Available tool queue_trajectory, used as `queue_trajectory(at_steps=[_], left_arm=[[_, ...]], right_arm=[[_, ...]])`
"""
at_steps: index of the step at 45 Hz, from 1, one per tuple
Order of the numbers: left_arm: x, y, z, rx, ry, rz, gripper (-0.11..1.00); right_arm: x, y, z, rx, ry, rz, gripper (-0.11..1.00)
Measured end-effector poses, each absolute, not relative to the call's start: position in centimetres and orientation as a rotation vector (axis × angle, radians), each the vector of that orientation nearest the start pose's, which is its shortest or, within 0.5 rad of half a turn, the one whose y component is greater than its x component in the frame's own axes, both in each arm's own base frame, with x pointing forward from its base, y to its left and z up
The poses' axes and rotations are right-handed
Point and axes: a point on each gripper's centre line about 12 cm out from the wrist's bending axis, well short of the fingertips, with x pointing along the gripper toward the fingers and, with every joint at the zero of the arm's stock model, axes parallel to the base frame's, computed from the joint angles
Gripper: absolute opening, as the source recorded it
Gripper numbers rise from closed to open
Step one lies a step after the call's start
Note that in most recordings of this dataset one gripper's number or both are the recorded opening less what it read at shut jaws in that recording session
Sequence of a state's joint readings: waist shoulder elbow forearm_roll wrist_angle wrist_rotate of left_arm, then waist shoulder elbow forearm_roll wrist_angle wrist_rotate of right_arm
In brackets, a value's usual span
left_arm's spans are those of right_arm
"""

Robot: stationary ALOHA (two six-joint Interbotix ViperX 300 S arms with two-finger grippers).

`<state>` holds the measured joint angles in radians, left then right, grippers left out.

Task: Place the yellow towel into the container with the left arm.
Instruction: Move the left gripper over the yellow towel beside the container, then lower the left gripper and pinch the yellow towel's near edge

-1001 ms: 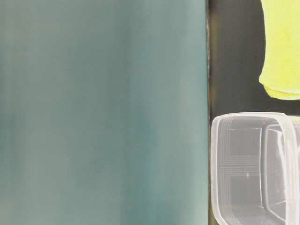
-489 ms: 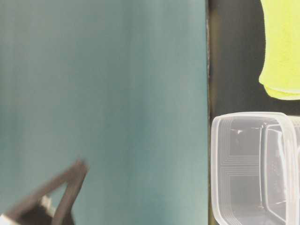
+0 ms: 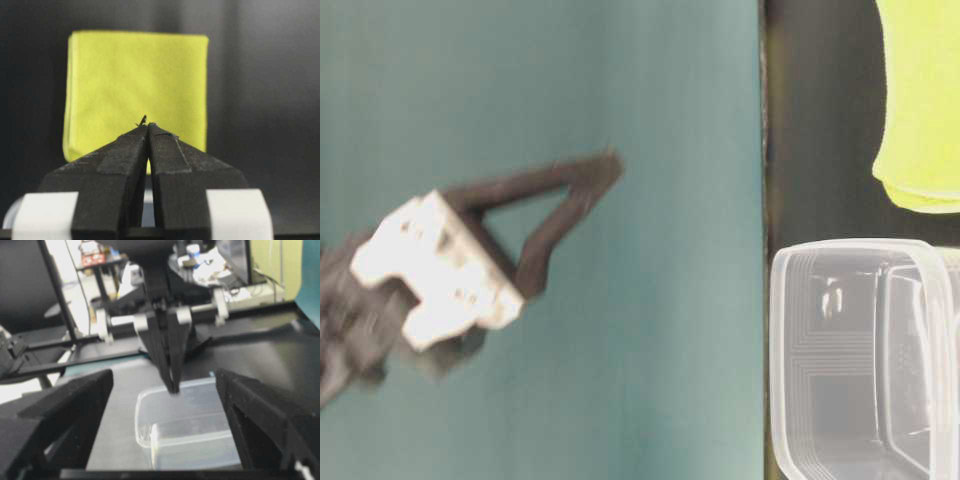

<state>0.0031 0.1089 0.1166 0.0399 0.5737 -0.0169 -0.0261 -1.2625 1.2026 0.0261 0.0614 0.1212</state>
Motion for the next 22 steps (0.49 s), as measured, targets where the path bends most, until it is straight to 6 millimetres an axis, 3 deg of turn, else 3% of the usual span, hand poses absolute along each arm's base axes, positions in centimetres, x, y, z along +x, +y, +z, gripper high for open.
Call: queue_trajectory(at_steps=[3, 10, 15, 18, 22], left_arm=[[47.6, 0.7, 25.8, 0.041, 0.818, 0.014, 0.12], [50.3, 1.5, 22.7, 0.084, 0.88, 0.004, 0.58], [51.7, 1.9, 21.2, 0.094, 0.914, 0.003, 0.85], [52.2, 2.0, 19.9, 0.092, 0.945, 0.004, 0.91], [52.7, 2.4, 18.0, 0.099, 0.987, 0.002, 0.89]], right_arm=[[14.7, -0.4, 29.4, 0.147, -0.002, -0.024, 0.79], [14.4, -0.4, 29.5, 0.149, -0.008, -0.025, 0.79], [14.3, -0.4, 29.6, 0.15, -0.014, -0.027, 0.79], [14.2, -0.5, 29.6, 0.15, -0.016, -0.032, 0.78], [14.1, -0.6, 29.7, 0.151, -0.02, -0.039, 0.78]])
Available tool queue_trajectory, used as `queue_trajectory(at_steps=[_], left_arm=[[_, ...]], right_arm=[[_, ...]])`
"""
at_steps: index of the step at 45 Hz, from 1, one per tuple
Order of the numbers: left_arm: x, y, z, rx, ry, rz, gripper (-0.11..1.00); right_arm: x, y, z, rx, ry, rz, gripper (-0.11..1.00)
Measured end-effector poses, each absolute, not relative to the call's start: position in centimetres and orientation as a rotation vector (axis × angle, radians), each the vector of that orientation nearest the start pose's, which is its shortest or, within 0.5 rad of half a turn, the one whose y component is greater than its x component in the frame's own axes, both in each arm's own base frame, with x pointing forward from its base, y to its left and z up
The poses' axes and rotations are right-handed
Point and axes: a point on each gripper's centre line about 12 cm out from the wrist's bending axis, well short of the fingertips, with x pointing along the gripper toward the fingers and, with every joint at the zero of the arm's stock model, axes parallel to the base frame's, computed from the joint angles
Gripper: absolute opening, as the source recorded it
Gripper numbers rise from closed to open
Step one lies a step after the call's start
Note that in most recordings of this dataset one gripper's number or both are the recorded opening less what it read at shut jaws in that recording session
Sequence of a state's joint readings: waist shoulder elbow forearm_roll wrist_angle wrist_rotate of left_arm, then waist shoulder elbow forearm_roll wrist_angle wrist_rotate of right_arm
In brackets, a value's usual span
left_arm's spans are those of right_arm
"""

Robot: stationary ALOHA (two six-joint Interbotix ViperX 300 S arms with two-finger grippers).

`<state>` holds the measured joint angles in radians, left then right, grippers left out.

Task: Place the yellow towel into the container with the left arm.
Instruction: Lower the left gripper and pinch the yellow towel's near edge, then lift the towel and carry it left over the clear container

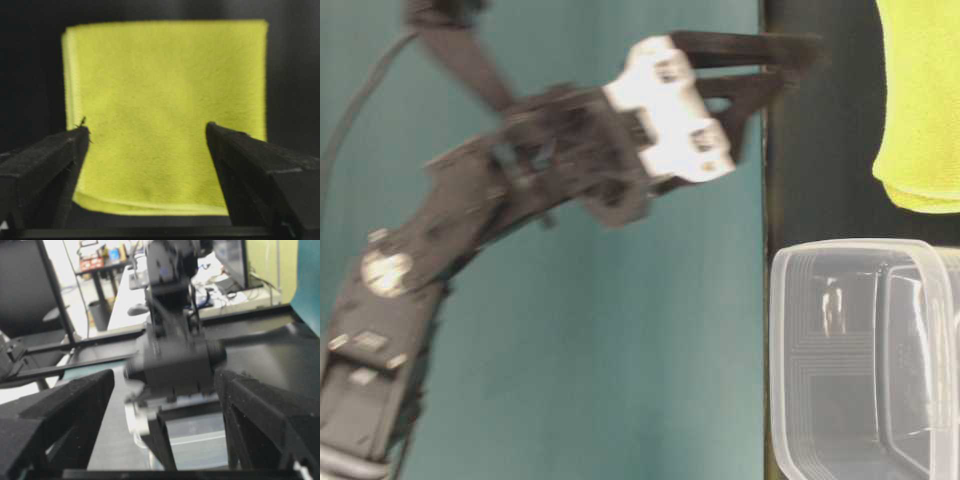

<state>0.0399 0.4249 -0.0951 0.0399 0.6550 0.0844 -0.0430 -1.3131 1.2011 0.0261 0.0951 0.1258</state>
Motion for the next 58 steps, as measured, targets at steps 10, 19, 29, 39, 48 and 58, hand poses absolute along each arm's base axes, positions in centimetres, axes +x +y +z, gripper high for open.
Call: queue_trajectory(at_steps=[10, 19, 29, 39, 48, 58], left_arm=[[53.2, 2.7, 13.5, 0.133, 1.067, -0.022, 0.9], [53.3, 2.3, 10.6, 0.137, 1.121, -0.035, 0.9], [53.4, 2.1, 10.2, 0.14, 1.129, -0.04, 0.81], [53.3, 0.9, 10.3, 0.159, 1.156, -0.066, 0.27], [54.5, 0.4, 12.9, 0.185, 1.097, -0.08, 0.07], [54.7, 0.8, 21.0, 0.187, 1.021, -0.064, 0.07]], right_arm=[[14.0, -0.7, 29.7, 0.153, -0.025, -0.051, 0.78], [14.0, -0.7, 29.8, 0.153, -0.029, -0.051, 0.78], [14.0, -0.7, 29.8, 0.156, -0.029, -0.051, 0.78], [14.0, -0.7, 29.8, 0.156, -0.029, -0.051, 0.78], [13.9, -0.7, 30.0, 0.157, -0.036, -0.05, 0.78], [13.6, -0.7, 30.5, 0.156, -0.059, -0.048, 0.76]])
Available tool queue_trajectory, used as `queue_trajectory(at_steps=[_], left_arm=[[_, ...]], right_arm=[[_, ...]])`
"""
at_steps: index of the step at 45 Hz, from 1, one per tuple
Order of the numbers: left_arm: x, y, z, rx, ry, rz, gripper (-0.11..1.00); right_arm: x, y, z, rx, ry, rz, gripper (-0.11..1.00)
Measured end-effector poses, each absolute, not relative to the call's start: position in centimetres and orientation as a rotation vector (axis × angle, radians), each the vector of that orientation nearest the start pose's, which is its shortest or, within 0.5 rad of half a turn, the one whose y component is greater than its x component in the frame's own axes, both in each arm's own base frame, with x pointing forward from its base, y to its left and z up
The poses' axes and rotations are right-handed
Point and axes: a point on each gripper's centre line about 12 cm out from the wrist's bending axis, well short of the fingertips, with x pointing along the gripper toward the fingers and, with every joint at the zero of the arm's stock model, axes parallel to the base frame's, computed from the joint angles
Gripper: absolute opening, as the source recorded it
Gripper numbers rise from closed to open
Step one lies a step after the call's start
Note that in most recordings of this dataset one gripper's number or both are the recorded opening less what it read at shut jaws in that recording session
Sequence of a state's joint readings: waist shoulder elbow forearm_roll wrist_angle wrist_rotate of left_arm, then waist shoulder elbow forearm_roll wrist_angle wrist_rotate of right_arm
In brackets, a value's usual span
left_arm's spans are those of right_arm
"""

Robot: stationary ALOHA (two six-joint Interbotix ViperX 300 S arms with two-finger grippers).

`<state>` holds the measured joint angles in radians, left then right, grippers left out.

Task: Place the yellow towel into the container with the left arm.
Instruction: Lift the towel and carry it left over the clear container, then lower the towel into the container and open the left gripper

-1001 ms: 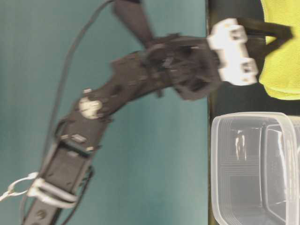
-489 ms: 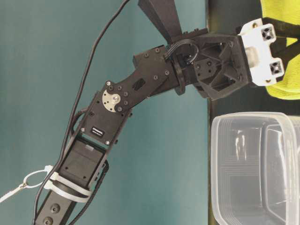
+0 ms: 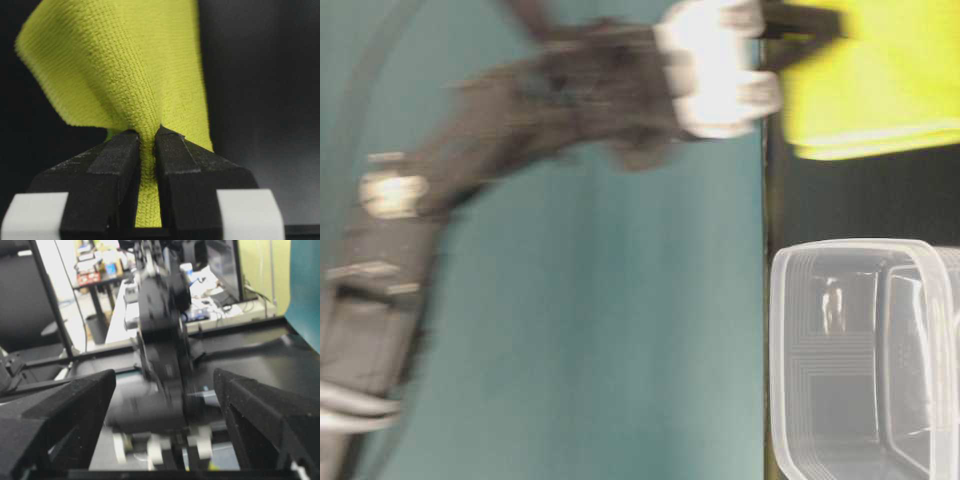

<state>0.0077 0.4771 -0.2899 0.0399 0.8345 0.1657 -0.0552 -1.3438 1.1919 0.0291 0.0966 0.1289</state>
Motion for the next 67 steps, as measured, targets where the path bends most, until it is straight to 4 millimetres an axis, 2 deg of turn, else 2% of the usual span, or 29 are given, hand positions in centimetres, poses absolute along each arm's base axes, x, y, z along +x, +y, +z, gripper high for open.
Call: queue_trajectory(at_steps=[1, 2, 5, 10, 14, 18, 31, 37, 46, 56, 67], left_arm=[[54.7, 0.8, 21.2, 0.187, 1.018, -0.064, 0.07], [54.3, 0.8, 23.0, 0.188, 1.011, -0.063, 0.07], [53.4, 0.7, 25.5, 0.186, 1.006, -0.061, 0.07], [51.2, 0.9, 28.6, 0.181, 1.034, -0.057, 0.07], [48.8, 1.2, 30.3, 0.172, 1.08, -0.05, 0.07], [46.4, 1.6, 30.5, 0.163, 1.125, -0.044, 0.07], [39.8, 2.2, 27.0, 0.145, 1.227, -0.036, 0.07], [38.2, 2.5, 25.5, 0.155, 1.186, -0.035, 0.07], [37.5, 2.6, 23.3, 0.156, 1.14, -0.03, 0.07], [36.9, 2.9, 20.7, 0.146, 1.197, -0.028, 0.07], [37.6, 2.9, 19.8, 0.147, 1.162, -0.027, 0.08]], right_arm=[[13.5, -0.7, 30.6, 0.156, -0.064, -0.049, 0.76], [13.5, -0.7, 30.6, 0.154, -0.065, -0.049, 0.76], [13.4, -0.7, 30.7, 0.154, -0.073, -0.049, 0.76], [13.3, -0.7, 30.8, 0.156, -0.079, -0.046, 0.76], [13.3, -0.7, 30.9, 0.154, -0.081, -0.047, 0.76], [13.3, -0.7, 30.9, 0.156, -0.081, -0.046, 0.76], [13.3, -0.7, 31.0, 0.155, -0.088, -0.047, 0.76], [13.2, -0.7, 31.0, 0.155, -0.09, -0.047, 0.76], [13.2, -0.7, 31.0, 0.155, -0.092, -0.047, 0.76], [13.2, -0.7, 31.0, 0.155, -0.09, -0.046, 0.76], [13.2, -0.7, 31.0, 0.155, -0.09, -0.046, 0.76]])
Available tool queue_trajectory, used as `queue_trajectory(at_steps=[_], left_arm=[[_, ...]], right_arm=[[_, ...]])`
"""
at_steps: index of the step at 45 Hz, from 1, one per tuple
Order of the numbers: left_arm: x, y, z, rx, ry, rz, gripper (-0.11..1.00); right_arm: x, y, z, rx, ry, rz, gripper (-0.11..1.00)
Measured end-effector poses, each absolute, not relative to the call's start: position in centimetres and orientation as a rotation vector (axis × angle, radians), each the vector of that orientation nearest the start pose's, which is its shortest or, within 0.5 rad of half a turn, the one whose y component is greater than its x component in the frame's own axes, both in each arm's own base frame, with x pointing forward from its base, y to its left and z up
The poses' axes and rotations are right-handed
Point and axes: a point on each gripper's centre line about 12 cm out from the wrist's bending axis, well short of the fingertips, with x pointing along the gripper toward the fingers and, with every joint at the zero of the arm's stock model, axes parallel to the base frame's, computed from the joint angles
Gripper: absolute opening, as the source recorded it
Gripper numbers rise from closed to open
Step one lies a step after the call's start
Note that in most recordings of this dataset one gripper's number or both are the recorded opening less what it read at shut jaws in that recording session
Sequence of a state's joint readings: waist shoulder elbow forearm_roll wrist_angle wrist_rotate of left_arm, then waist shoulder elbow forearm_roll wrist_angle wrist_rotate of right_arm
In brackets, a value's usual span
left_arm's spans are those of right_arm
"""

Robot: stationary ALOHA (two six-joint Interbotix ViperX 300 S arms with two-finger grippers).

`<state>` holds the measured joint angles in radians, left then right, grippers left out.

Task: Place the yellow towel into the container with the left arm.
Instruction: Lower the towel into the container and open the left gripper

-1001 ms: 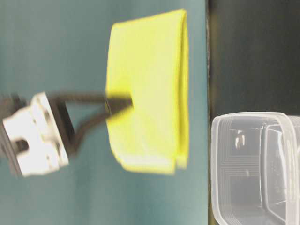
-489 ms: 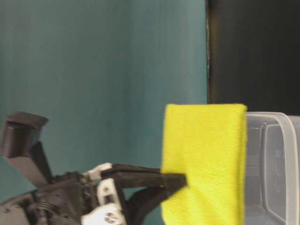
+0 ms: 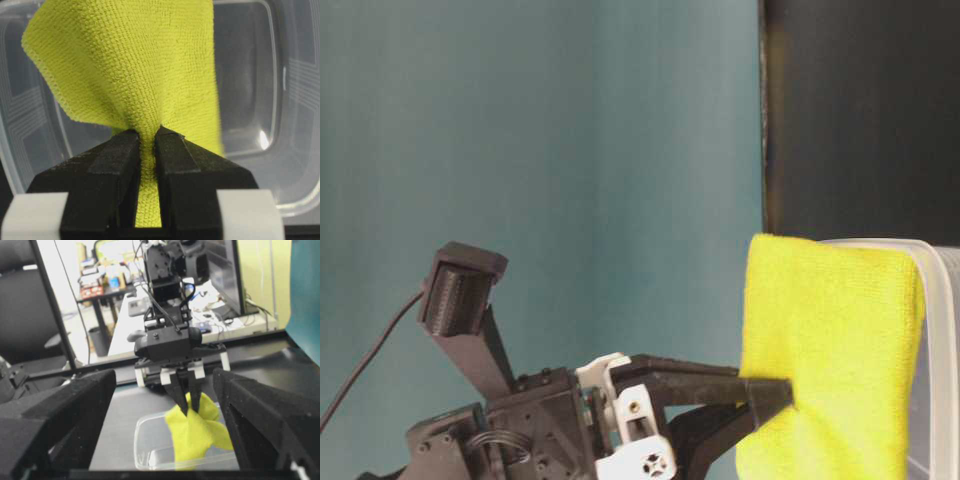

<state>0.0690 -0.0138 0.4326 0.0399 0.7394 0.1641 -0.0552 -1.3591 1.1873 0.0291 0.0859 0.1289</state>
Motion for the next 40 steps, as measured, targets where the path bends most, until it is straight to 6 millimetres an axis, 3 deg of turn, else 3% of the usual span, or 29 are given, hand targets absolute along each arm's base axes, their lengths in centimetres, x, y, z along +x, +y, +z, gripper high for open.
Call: queue_trajectory(at_steps=[2, 10, 14, 24, 33, 40], left_arm=[[37.5, 2.9, 19.5, 0.148, 1.163, -0.028, 0.14], [37.1, 2.9, 18.4, 0.135, 1.186, -0.023, 0.73], [37.1, 2.9, 18.4, 0.134, 1.183, -0.023, 0.89], [37.7, 3.1, 19.8, 0.13, 1.121, -0.009, 0.9], [36.8, 3.2, 25.7, 0.117, 0.962, 0.023, 0.9], [33.9, 3.0, 31.0, 0.109, 0.812, 0.043, 0.9]], right_arm=[[13.2, -0.7, 31.0, 0.155, -0.092, -0.047, 0.76], [13.2, -0.7, 31.0, 0.155, -0.096, -0.047, 0.76], [13.2, -0.7, 31.1, 0.155, -0.099, -0.045, 0.76], [13.2, -0.7, 31.1, 0.155, -0.099, -0.047, 0.76], [13.2, -0.7, 31.2, 0.155, -0.104, -0.045, 0.76], [13.2, -0.7, 31.1, 0.155, -0.101, -0.045, 0.76]])
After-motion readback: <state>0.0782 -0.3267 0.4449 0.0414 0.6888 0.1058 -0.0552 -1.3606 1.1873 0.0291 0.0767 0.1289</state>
